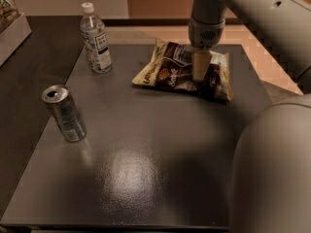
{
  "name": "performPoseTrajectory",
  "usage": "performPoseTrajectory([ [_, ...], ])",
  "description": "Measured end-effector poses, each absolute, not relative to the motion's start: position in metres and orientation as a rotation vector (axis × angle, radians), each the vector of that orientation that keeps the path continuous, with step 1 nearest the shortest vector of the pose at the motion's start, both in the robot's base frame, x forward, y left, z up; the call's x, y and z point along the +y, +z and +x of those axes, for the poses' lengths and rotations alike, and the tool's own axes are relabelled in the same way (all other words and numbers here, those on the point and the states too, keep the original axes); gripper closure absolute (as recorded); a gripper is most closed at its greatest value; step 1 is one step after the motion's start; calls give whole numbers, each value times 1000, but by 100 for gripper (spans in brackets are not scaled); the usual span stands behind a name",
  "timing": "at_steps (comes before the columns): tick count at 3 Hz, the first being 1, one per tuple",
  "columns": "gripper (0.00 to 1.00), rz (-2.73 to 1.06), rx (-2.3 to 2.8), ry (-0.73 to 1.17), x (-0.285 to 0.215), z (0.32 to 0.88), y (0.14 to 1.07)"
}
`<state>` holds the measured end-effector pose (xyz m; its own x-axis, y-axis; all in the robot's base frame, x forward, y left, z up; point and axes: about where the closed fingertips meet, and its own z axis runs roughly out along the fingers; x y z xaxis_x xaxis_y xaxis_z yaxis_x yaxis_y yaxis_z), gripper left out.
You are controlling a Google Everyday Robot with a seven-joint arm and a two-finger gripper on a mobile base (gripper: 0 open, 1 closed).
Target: Pick brown chip bag
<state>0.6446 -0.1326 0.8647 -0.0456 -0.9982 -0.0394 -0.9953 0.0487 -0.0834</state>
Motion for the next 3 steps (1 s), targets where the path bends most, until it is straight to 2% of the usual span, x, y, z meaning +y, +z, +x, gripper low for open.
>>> performPoseTrajectory([
  [1, 100, -2109, 2211, -51, -133, 645, 865],
  [3, 100, -2043, 2082, -34, -123, 640, 929],
])
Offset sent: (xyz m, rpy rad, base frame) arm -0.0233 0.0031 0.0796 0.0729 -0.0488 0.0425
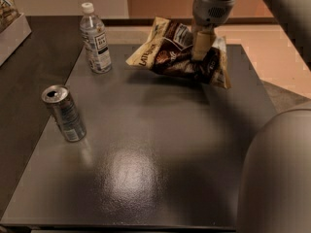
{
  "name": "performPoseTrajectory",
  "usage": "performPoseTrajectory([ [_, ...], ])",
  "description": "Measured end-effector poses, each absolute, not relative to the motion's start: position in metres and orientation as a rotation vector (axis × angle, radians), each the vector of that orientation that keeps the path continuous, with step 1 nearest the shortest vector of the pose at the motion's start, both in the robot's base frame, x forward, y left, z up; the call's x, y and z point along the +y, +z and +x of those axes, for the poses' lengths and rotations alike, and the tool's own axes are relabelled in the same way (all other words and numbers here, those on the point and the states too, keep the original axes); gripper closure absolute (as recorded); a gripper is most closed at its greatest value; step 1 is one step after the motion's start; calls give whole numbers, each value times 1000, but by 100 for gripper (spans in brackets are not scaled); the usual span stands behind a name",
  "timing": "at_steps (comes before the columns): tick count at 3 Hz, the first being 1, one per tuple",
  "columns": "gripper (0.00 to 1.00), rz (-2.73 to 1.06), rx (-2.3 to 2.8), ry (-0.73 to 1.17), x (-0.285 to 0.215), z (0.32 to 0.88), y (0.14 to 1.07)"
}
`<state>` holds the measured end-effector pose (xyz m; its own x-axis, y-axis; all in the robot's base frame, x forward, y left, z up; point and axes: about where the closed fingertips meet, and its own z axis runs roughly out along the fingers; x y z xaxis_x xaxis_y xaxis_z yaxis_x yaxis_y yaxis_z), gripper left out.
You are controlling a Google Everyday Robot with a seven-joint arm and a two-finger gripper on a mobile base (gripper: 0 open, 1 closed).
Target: Pick brown chip bag
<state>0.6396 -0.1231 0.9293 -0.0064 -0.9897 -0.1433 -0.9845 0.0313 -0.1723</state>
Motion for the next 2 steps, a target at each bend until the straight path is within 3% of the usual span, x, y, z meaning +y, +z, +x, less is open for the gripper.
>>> performPoseTrajectory([
  [2, 100, -1959, 1953, -2, -117, 634, 998],
])
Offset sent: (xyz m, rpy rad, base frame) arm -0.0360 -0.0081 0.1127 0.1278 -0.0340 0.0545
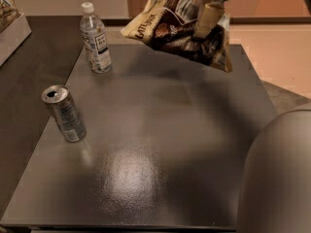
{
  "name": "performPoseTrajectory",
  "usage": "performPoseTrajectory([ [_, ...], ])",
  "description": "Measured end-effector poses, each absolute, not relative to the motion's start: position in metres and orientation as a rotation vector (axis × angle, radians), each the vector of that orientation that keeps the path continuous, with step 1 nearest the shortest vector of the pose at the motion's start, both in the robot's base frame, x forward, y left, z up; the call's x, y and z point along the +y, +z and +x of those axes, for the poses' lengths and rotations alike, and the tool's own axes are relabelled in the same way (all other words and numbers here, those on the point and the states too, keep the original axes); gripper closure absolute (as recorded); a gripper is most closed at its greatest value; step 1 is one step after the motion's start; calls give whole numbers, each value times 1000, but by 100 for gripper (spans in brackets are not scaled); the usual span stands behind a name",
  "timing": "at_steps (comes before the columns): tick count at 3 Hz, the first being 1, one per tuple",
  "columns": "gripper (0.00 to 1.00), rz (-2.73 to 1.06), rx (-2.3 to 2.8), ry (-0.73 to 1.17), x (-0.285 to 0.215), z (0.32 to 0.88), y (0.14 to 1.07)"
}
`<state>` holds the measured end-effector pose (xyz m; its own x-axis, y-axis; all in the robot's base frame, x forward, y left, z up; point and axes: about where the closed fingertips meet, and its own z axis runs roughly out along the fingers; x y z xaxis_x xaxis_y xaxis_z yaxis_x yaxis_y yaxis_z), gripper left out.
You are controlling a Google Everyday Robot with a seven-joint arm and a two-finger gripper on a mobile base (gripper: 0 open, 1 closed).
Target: Pick brown chip bag
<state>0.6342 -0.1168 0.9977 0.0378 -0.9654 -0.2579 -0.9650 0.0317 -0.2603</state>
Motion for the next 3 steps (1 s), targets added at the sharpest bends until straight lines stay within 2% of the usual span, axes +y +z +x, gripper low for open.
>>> performPoseTrajectory([
  [3, 100, -1881, 1850, -39, -105, 651, 1030],
])
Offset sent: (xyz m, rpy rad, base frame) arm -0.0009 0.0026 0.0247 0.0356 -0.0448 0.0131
